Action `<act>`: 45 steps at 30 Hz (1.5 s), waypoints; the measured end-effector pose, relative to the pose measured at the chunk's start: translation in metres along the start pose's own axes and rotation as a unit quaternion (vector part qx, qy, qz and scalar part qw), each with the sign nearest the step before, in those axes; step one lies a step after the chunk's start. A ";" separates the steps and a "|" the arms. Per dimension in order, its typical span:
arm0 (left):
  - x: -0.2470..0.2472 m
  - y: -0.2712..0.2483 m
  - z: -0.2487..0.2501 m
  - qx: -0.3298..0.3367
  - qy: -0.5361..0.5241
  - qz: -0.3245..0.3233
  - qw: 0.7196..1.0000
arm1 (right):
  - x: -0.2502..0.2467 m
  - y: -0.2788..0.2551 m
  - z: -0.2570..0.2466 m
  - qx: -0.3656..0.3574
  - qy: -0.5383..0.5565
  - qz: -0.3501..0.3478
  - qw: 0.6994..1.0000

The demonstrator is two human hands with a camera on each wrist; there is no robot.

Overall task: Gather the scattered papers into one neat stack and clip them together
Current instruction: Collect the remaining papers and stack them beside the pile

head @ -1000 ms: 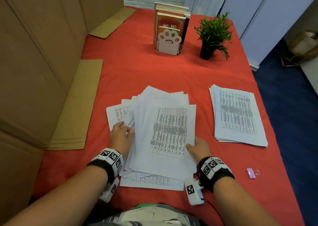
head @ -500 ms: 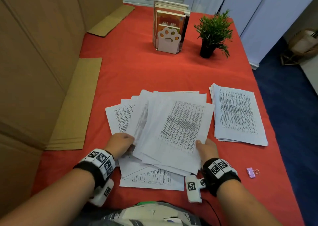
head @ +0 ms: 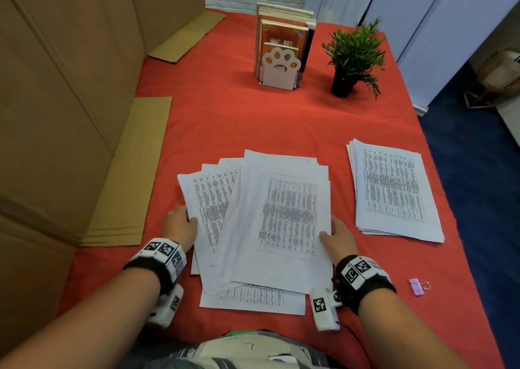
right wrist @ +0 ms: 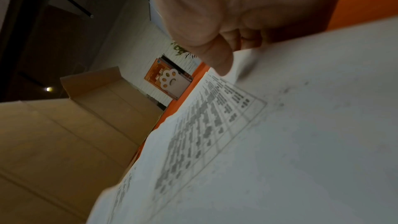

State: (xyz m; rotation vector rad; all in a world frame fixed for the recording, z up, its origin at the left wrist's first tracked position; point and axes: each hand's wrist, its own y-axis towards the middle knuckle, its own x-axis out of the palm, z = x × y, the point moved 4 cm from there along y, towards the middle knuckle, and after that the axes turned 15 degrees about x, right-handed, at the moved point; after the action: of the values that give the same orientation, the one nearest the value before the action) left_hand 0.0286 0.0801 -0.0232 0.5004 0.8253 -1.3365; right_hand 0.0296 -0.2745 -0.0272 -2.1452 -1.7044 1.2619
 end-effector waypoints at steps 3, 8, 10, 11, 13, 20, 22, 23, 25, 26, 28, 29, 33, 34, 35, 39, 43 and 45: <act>0.001 0.000 0.015 0.038 -0.028 0.078 0.996 | 0.002 -0.001 -0.006 -0.021 -0.016 0.026 0.999; 0.000 0.002 0.018 0.031 -0.068 0.101 0.992 | -0.006 0.004 0.001 -0.003 -0.004 0.058 0.998; 0.004 0.005 0.019 0.051 -0.056 0.073 0.994 | -0.003 0.004 0.005 0.000 -0.015 0.050 0.999; 0.006 0.006 0.020 0.053 -0.056 0.059 0.995 | 0.000 0.004 0.004 0.000 -0.018 0.042 0.999; 0.011 0.007 0.022 0.049 -0.064 0.045 0.996 | 0.009 0.003 0.001 -0.010 -0.015 0.025 1.000; 0.028 0.009 0.037 0.088 -0.047 0.017 0.995 | 0.024 0.002 -0.002 -0.012 -0.073 0.041 0.996; 0.028 0.009 0.037 0.082 -0.030 0.027 0.996 | 0.024 0.001 0.001 -0.009 -0.085 0.040 0.996; 0.028 0.008 0.038 0.069 -0.024 0.030 0.997 | 0.023 0.001 0.002 -0.003 -0.086 0.036 0.996; 0.028 0.005 0.038 0.036 -0.001 0.039 0.999 | 0.023 0.003 0.004 0.016 -0.080 0.024 0.996; 0.028 0.003 0.037 0.012 0.010 0.043 0.999 | 0.021 0.002 0.003 0.024 -0.077 0.023 0.996; 0.028 -0.002 0.035 -0.048 0.013 0.036 0.998 | 0.019 0.001 0.003 0.032 -0.054 0.017 0.998; 0.028 -0.004 0.035 -0.074 0.003 0.029 0.997 | 0.018 -0.002 0.002 0.037 -0.030 0.003 0.999; 0.034 -0.005 0.041 -0.097 -0.087 0.004 0.991 | 0.025 -0.010 -0.004 -0.009 -0.040 -0.028 0.999; 0.037 -0.006 0.044 -0.086 -0.105 -0.003 0.991 | 0.030 -0.011 -0.005 -0.026 -0.090 -0.028 0.995; 0.039 -0.007 0.047 -0.074 -0.112 -0.013 0.991 | 0.035 -0.014 -0.006 -0.022 -0.129 -0.033 0.991; 0.041 -0.007 0.044 -0.022 -0.130 -0.023 0.991 | 0.048 -0.021 -0.007 -0.042 -0.211 -0.011 0.977; 0.039 -0.016 0.046 0.003 -0.233 -0.051 0.971 | 0.054 -0.019 -0.010 -0.044 -0.250 -0.021 0.967; 0.036 -0.022 0.050 0.009 -0.270 -0.036 0.962 | 0.052 -0.019 -0.016 -0.026 -0.226 -0.044 0.973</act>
State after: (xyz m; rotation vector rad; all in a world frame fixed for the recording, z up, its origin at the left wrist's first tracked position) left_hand 0.0198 0.0156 -0.0161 0.1015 0.3808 -1.4552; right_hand 0.0270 -0.2177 -0.0336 -1.8818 -1.9848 1.8020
